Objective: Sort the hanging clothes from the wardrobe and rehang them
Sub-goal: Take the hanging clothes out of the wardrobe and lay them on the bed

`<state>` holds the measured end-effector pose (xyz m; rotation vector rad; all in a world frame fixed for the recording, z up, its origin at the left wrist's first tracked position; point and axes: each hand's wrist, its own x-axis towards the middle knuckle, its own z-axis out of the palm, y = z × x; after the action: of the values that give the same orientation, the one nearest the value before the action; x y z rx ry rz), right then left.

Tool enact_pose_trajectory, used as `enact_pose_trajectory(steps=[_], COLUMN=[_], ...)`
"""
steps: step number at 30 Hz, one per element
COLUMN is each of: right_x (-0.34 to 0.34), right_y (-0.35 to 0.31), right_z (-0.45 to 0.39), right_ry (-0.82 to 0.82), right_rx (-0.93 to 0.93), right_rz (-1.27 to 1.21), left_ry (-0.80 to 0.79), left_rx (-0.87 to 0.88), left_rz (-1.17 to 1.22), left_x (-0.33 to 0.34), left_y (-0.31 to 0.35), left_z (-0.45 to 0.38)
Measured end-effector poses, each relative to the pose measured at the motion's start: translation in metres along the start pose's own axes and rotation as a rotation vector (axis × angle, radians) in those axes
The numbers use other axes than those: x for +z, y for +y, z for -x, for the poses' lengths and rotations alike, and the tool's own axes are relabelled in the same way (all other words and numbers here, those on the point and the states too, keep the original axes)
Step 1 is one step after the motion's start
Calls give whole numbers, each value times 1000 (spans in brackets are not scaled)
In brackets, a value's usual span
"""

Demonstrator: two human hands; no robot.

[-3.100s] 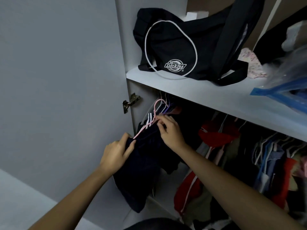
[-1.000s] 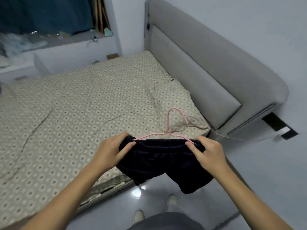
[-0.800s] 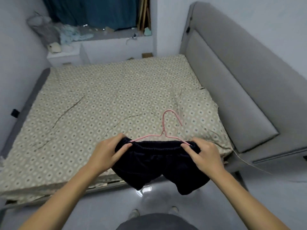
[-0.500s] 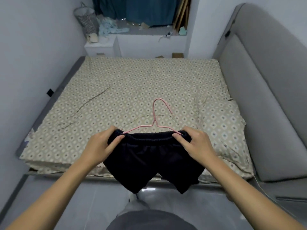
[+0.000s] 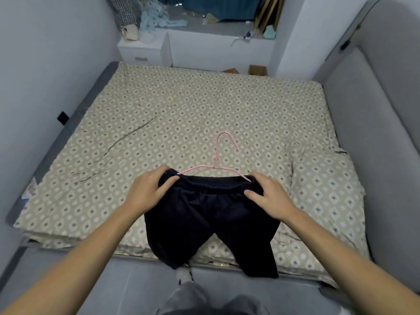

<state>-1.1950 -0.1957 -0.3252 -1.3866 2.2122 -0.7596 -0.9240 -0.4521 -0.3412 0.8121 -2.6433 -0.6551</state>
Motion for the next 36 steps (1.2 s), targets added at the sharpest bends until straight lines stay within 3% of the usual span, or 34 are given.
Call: enact_pose_trajectory(steps=[7,16,22,27,32,36], right_x=[35,113,187,241,271,243], right_y=[63,210,308,358,379,363], right_z=[-99,-210,-268,-305,-299,-265], right_ry=[-67,-168,-160,-79,-70,-9], right_rx=[143,237,279,263,285,303], right_rz=[17,56,80,179,284,319], left_ry=[-115,-284,-337,-333,-404,-397], left_rx=[-75,-138,-126,-233,-309,-255], left_rz=[-22,-58,-211,-322,-313,-382], left_x=[65,212,320,387,404,375], left_y=[-58,-129,-184,-219,-224,-200], left_z=[-94,-185,-227,-243,-224,-209])
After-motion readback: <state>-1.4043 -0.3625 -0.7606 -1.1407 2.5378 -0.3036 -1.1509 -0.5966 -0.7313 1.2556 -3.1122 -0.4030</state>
